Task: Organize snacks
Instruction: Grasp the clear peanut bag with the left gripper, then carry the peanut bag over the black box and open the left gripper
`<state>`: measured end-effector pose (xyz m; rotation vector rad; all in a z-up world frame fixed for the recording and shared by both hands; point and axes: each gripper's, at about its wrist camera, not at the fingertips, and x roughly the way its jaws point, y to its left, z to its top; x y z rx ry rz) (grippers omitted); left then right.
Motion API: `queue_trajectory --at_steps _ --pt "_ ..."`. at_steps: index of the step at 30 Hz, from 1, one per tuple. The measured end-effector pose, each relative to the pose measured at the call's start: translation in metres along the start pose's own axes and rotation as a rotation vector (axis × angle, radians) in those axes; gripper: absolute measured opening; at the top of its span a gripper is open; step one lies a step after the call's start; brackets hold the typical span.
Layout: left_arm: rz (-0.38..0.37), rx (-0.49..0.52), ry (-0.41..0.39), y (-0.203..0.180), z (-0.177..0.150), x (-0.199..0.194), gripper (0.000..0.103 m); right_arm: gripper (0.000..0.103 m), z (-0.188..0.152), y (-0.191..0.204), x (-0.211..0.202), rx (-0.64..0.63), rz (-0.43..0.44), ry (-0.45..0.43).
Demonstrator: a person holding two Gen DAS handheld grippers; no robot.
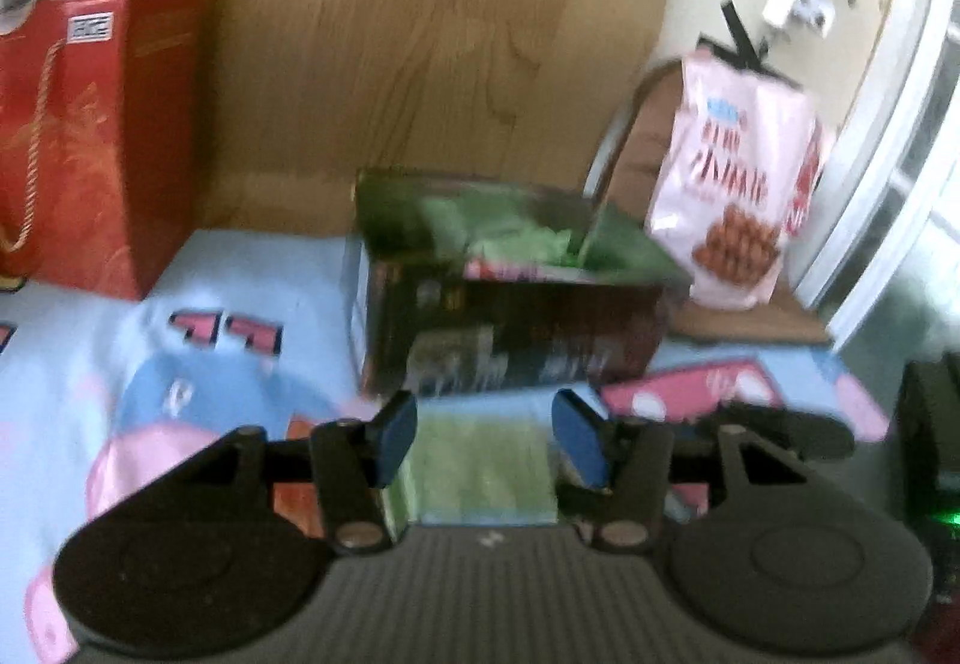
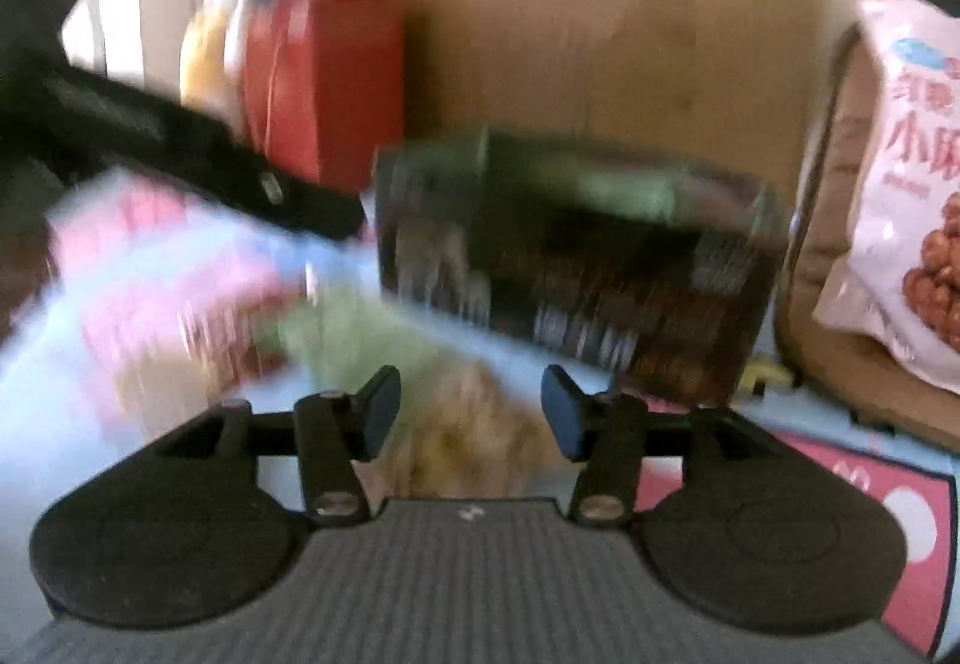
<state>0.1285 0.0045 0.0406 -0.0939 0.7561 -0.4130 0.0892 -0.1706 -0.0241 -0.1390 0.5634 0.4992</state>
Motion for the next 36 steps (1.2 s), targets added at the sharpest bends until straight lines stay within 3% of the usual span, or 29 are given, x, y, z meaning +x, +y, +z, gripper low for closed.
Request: queue_trajectory --at_steps 4,12,13,15,19,23,25,27,28,29,32,35,36 --pt "-0.035 -0.006 0.008 -0.011 -0.020 -0.018 0.051 0.053 -0.011 0.006 -0.018 -0.038 -0.044 0.035" --pt "-0.147 0.019 0.049 -0.036 -0.061 -0.043 0.051 0.055 -0.063 0.024 -0.097 -0.004 0.017 0.010" --pt "-0.168 0.031 0.060 -0.042 -0.065 -0.042 0.051 0.057 -0.067 0.025 -0.104 0.000 0.017 0.001" --pt "-0.202 0.060 0.087 -0.056 -0.071 -0.039 0.051 0.076 -0.071 0.025 -0.117 0.045 -0.015 -0.027" --pt "-0.273 0.083 0.175 -0.076 -0.082 -0.026 0.051 0.080 -0.090 0.025 -0.146 0.144 -0.027 -0.059" --pt "-0.249 0.143 0.180 -0.096 -0.088 -0.016 0.054 0.075 -0.099 0.034 -0.140 0.138 0.037 -0.013" --pt "-0.201 0.176 0.139 -0.107 -0.084 -0.011 0.065 0.070 -0.100 0.045 -0.133 0.103 0.057 -0.008" --pt "-0.186 0.216 0.130 -0.117 -0.080 -0.003 0.059 0.054 -0.096 0.054 -0.127 0.036 0.013 -0.003" --pt "-0.193 0.224 0.160 -0.119 -0.080 0.004 0.043 0.048 -0.093 0.053 -0.126 0.019 -0.012 -0.001" --pt "-0.210 0.211 0.208 -0.120 -0.081 0.012 0.036 0.043 -0.091 0.049 -0.125 0.023 -0.034 0.004" --pt "-0.198 0.182 0.212 -0.112 -0.083 0.008 0.031 0.045 -0.095 0.028 -0.132 0.047 -0.103 0.007" --pt "-0.246 0.132 0.263 -0.101 -0.088 -0.001 0.032 0.045 -0.102 0.006 -0.139 0.066 -0.296 0.007" --pt "-0.252 0.118 0.268 -0.097 -0.091 -0.006 0.032 0.045 -0.102 0.000 -0.145 0.104 -0.288 -0.008"
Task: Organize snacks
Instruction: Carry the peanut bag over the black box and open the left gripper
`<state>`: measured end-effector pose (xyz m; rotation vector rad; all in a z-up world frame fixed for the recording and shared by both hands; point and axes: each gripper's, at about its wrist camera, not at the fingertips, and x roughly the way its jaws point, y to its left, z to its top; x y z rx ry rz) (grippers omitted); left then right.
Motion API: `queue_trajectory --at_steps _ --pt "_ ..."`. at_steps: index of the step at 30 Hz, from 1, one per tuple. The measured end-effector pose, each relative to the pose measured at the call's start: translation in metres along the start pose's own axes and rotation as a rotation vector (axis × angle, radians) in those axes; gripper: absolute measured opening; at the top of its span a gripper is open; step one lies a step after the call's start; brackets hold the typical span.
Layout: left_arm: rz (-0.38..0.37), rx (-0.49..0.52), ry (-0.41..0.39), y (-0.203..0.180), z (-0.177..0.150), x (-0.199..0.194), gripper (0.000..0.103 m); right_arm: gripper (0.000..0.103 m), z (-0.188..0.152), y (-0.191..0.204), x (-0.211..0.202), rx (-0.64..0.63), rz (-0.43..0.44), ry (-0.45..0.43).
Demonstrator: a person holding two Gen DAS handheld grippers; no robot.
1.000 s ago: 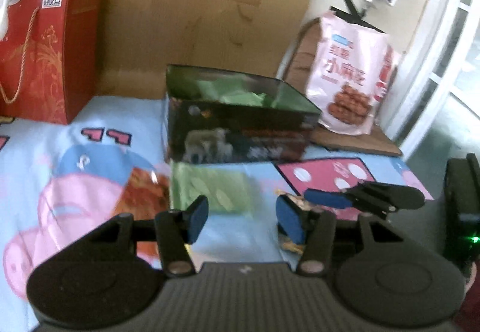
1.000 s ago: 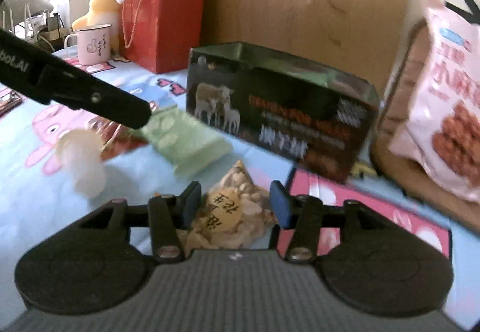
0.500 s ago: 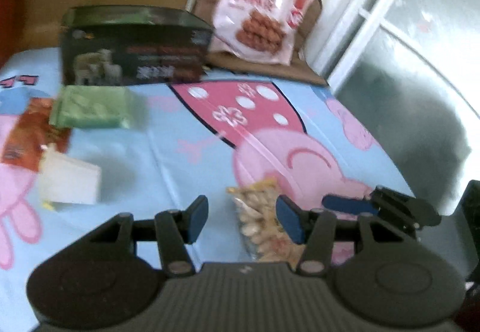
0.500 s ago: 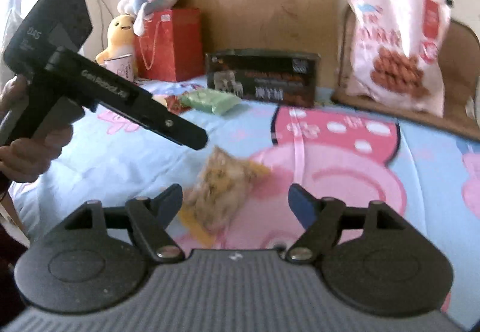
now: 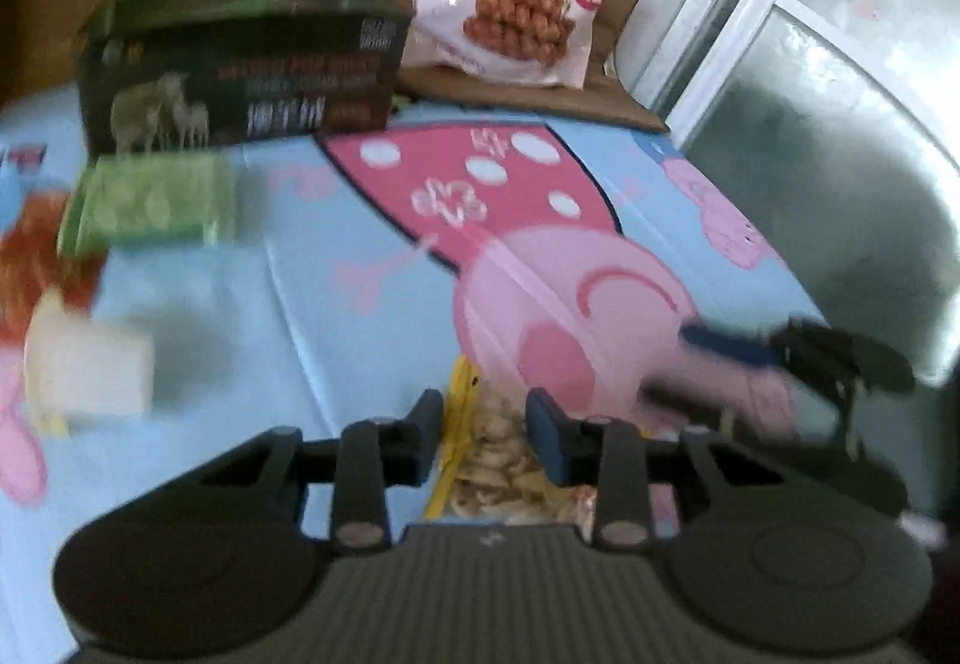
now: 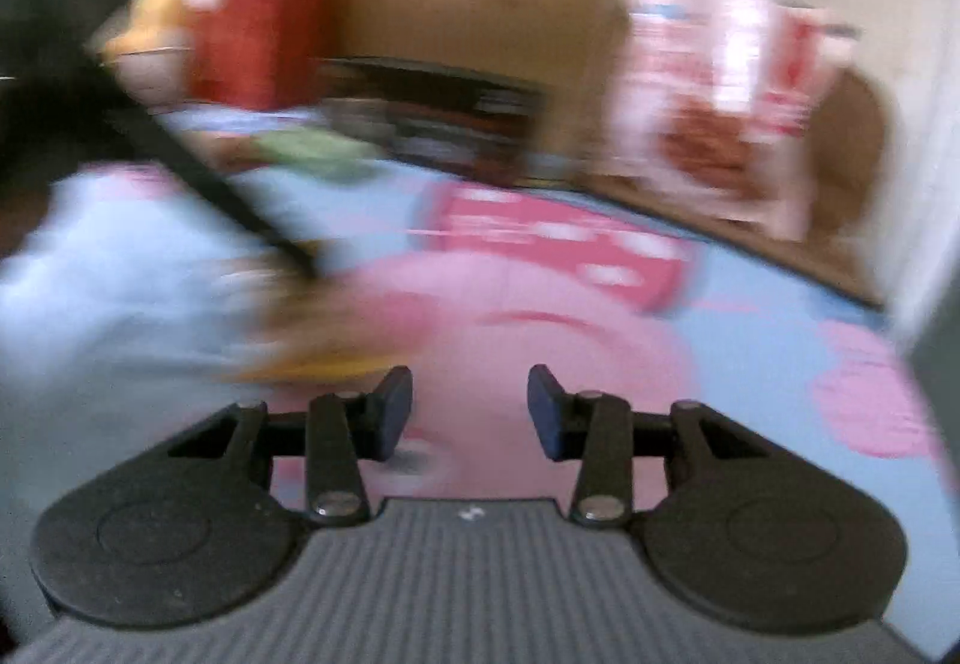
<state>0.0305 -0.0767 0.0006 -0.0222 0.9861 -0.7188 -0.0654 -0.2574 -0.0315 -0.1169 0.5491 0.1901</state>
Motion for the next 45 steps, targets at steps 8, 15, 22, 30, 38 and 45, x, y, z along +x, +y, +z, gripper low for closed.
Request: queue_trajectory --at_steps 8,15,22,30,38,45 --pt "0.022 -0.032 -0.078 0.013 -0.005 -0.037 0.049 0.055 -0.006 0.025 -0.020 0.016 0.339 0.018" --pt "-0.042 -0.011 -0.026 0.007 -0.016 -0.014 0.036 0.045 -0.004 0.052 0.002 0.016 0.317 0.037" --pt "-0.026 -0.027 -0.110 0.016 0.010 -0.041 0.032 0.031 0.035 0.049 0.010 -0.031 0.290 -0.041" --pt "0.053 0.025 -0.336 0.028 0.105 -0.083 0.032 0.031 0.133 0.029 0.049 -0.140 0.242 -0.259" --pt "0.153 -0.041 -0.314 0.074 0.191 -0.012 0.034 0.030 0.182 0.001 0.158 -0.161 0.137 -0.199" --pt "0.194 -0.055 -0.210 0.092 0.198 0.039 0.044 0.060 0.170 -0.012 0.191 -0.100 0.028 -0.155"
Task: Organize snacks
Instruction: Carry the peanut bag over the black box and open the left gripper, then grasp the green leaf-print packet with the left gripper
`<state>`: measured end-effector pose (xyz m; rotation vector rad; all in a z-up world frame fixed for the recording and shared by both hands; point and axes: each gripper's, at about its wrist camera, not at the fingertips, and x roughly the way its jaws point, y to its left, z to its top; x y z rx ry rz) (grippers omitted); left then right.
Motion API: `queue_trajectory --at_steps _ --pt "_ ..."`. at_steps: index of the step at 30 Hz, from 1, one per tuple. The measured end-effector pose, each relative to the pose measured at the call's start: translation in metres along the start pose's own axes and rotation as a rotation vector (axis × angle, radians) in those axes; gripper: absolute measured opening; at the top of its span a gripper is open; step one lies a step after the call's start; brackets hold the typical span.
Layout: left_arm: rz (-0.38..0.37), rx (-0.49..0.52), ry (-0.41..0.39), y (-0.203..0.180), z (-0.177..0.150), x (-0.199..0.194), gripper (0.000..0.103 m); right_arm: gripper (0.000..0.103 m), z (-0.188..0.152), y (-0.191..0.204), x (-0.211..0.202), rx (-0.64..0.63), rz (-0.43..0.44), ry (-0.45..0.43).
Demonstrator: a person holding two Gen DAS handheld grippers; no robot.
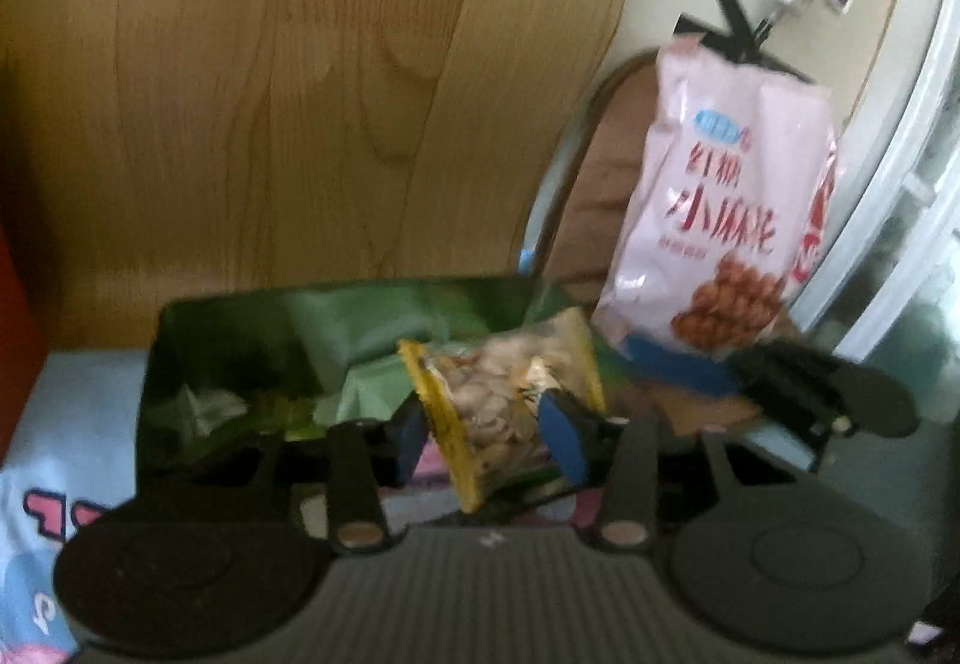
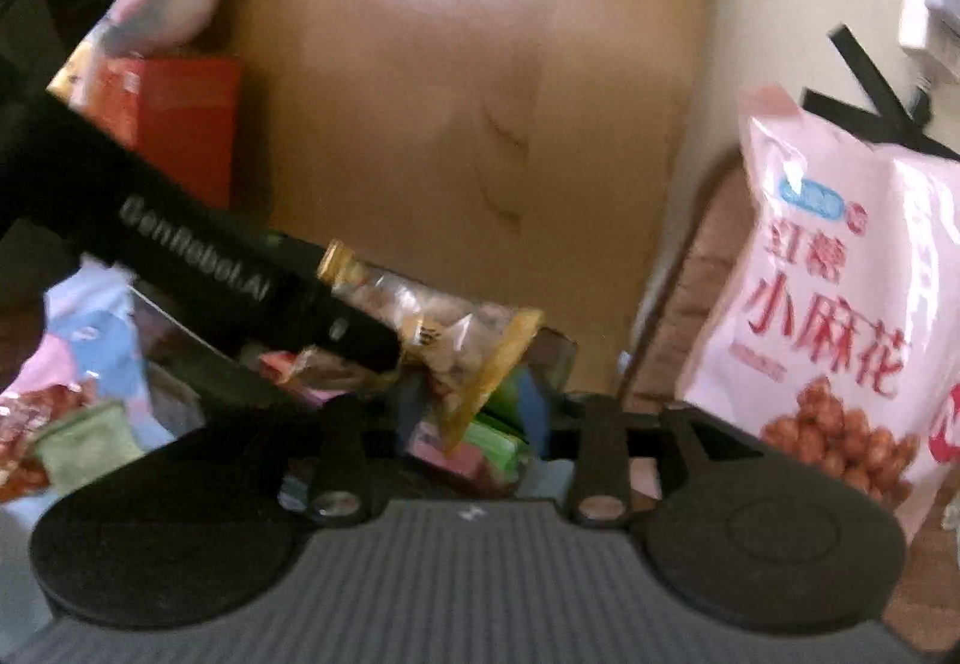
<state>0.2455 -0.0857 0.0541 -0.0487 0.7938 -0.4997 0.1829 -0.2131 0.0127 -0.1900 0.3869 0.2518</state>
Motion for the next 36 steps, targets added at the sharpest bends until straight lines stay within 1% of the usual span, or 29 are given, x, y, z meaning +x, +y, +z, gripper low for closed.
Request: queue_trajectory --at_steps 1,4,5,6,7,8,9,10,11,12,14,15,17,19,20,21,22,23,24,26,28,30,36 --pt "-0.003 0.001 0.004 0.003 -0.002 -0.002 0.045 0.065 -0.001 -0.002 -0.005 0.017 -0.015 -0.020" --pt "-0.035 -0.010 -0.033 0.018 -0.010 -0.031 0.050 0.065 0.000 -0.009 -0.035 0.093 -0.029 -0.100" --pt "-0.047 -0.024 -0.054 0.023 -0.014 -0.045 0.050 0.065 -0.001 -0.010 -0.049 0.129 -0.004 -0.128" --pt "-0.063 -0.046 -0.074 0.030 -0.019 -0.061 0.050 0.065 -0.002 -0.010 -0.058 0.163 0.041 -0.139" --pt "-0.080 -0.072 -0.093 0.037 -0.025 -0.075 0.050 0.065 -0.006 -0.008 -0.067 0.200 0.116 -0.137" --pt "-0.093 -0.099 -0.111 0.046 -0.035 -0.091 0.050 0.065 -0.009 -0.005 -0.073 0.225 0.201 -0.123" --pt "-0.093 -0.118 -0.120 0.052 -0.043 -0.103 0.050 0.065 -0.014 0.003 -0.074 0.233 0.296 -0.084" --pt "-0.080 -0.137 -0.125 0.058 -0.053 -0.113 0.050 0.065 -0.017 0.012 -0.071 0.220 0.363 -0.036" --pt "-0.062 -0.153 -0.124 0.061 -0.063 -0.120 0.050 0.065 -0.020 0.025 -0.067 0.194 0.403 0.011" --pt "-0.044 -0.164 -0.119 0.063 -0.072 -0.125 0.050 0.065 -0.023 0.041 -0.062 0.148 0.416 0.046" --pt "0.007 -0.167 -0.103 0.063 -0.093 -0.133 0.050 0.067 -0.023 0.069 -0.053 0.024 0.436 0.082" --pt "0.041 -0.156 -0.094 0.062 -0.101 -0.135 0.050 0.073 -0.022 0.079 -0.047 -0.029 0.445 0.088" --pt "0.119 -0.129 -0.077 0.056 -0.114 -0.138 0.050 0.082 -0.017 0.091 -0.031 -0.139 0.428 0.090" --pt "0.173 -0.103 -0.069 0.053 -0.123 -0.144 0.050 0.082 -0.018 0.098 -0.019 -0.198 0.414 0.124" --pt "0.199 -0.089 -0.070 0.049 -0.125 -0.146 0.050 0.078 -0.019 0.098 -0.014 -0.201 0.414 0.147" --pt "0.222 -0.076 -0.075 0.047 -0.127 -0.148 0.052 0.070 -0.020 0.094 -0.009 -0.184 0.423 0.173" --pt "0.246 -0.061 -0.082 0.045 -0.128 -0.150 0.054 0.067 -0.020 0.090 -0.008 -0.150 0.431 0.176" --pt "0.272 -0.048 -0.091 0.043 -0.129 -0.151 0.055 0.060 -0.020 0.087 -0.008 -0.133 0.427 0.181" --pt "0.294 -0.038 -0.098 0.041 -0.128 -0.152 0.057 0.056 -0.020 0.085 -0.015 -0.133 0.416 0.183" --pt "0.322 -0.026 -0.101 0.040 -0.127 -0.153 0.057 0.055 -0.024 0.083 -0.026 -0.147 0.402 0.182" --pt "0.335 -0.019 -0.103 0.036 -0.126 -0.152 0.057 0.055 -0.035 0.080 -0.048 -0.149 0.384 0.177" --pt "0.333 -0.014 -0.104 0.034 -0.129 -0.151 0.057 0.055 -0.047 0.074 -0.063 -0.139 0.369 0.172" --pt "0.290 0.024 -0.078 0.015 -0.132 -0.138 0.057 0.056 -0.083 0.052 -0.131 -0.149 0.289 0.148"
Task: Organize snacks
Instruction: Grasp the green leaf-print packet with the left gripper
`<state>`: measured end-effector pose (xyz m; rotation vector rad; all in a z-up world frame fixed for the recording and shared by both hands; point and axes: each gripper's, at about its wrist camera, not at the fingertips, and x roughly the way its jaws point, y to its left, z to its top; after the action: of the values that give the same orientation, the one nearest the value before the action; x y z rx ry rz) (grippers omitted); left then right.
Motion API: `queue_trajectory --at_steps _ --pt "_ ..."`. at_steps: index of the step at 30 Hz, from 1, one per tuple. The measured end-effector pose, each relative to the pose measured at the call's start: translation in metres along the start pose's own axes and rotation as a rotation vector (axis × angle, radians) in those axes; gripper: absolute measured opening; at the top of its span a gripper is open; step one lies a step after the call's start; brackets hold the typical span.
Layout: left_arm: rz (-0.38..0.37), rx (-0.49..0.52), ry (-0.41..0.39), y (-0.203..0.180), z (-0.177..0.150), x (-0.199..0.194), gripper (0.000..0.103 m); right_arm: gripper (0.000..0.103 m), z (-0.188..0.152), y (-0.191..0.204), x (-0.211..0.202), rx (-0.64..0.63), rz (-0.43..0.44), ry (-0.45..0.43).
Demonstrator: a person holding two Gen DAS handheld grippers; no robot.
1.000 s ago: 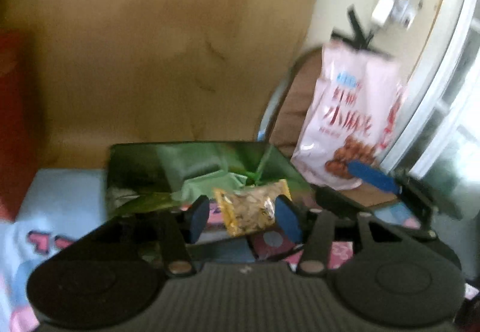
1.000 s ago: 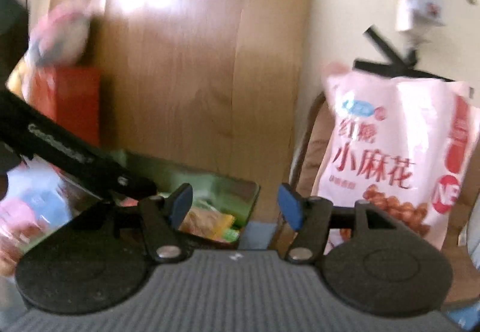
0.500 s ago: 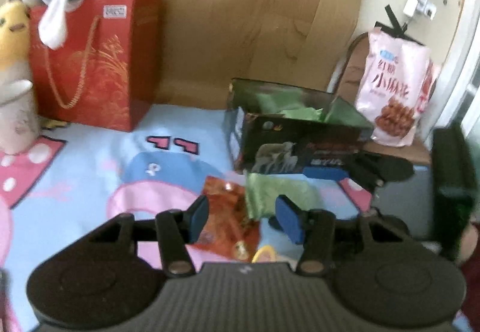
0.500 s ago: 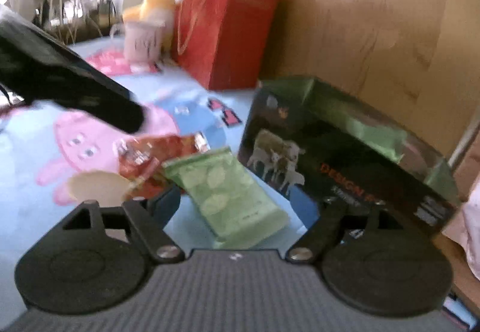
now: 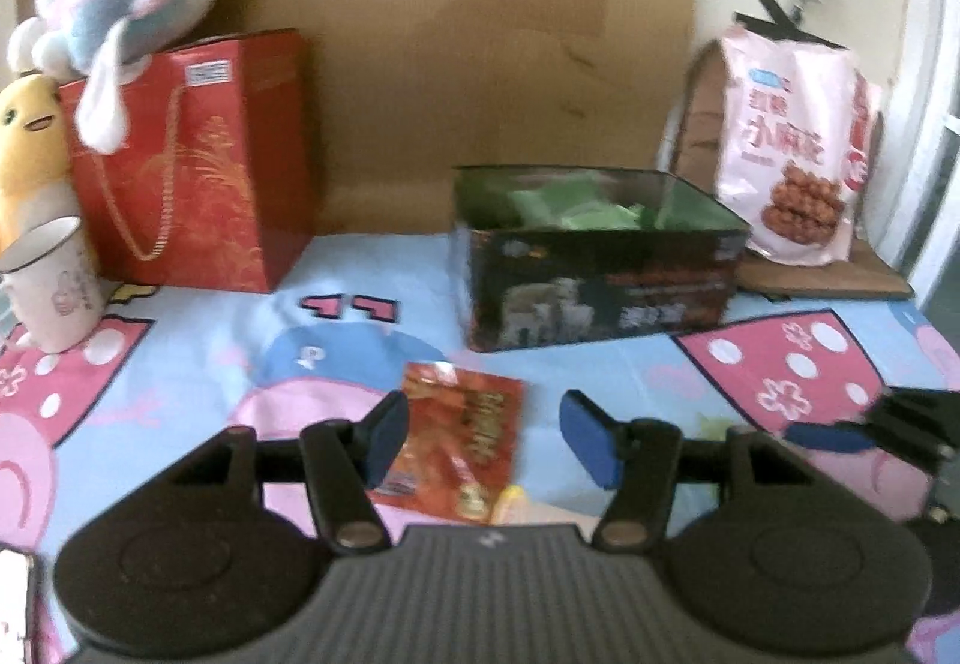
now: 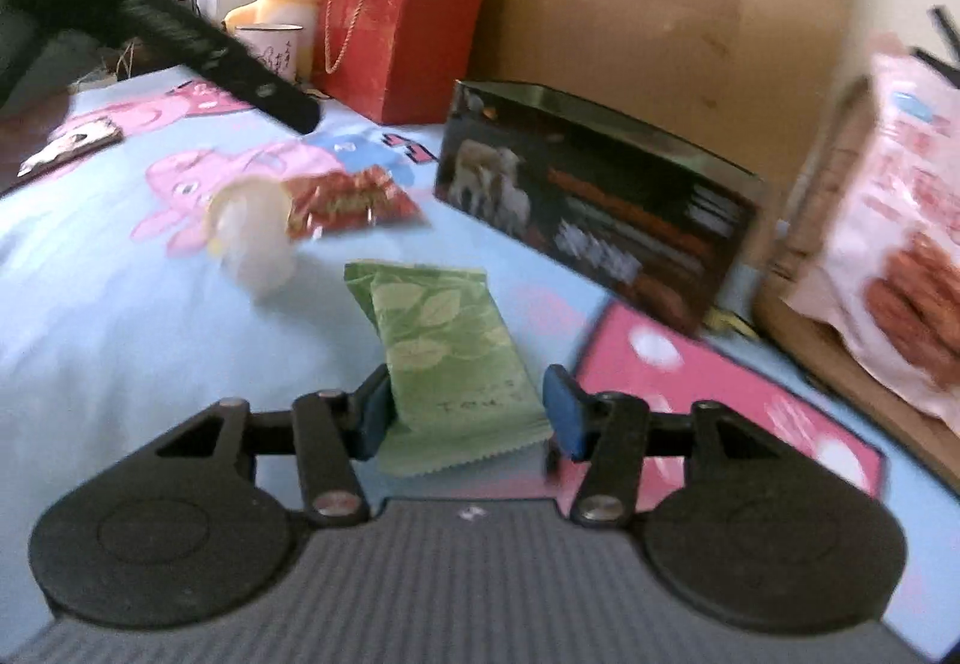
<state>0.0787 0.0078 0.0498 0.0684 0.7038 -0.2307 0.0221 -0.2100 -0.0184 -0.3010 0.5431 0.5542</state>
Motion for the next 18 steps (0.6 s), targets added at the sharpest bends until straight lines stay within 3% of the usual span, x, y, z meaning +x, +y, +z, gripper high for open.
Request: queue_trajectory --at_steps 2,4,7,12,18 --pt "-0.025 0.022 0.007 -0.012 -0.001 0.003 0.057 0.060 -0.013 0.002 -0.018 -0.008 -0.048 -0.012" --pt "-0.049 0.045 0.011 -0.026 -0.001 0.005 0.057 0.072 -0.022 0.003 -0.031 0.003 -0.120 -0.016" --pt "-0.079 0.082 0.019 -0.046 -0.001 0.008 0.057 0.074 -0.035 -0.003 -0.051 0.081 -0.160 -0.030" --pt "-0.179 0.111 0.061 -0.074 -0.002 0.016 0.058 0.074 -0.052 -0.005 -0.077 0.247 -0.120 -0.076" --pt "-0.272 0.137 0.167 -0.101 -0.015 0.035 0.059 0.072 -0.047 0.004 -0.062 0.287 -0.058 -0.062"
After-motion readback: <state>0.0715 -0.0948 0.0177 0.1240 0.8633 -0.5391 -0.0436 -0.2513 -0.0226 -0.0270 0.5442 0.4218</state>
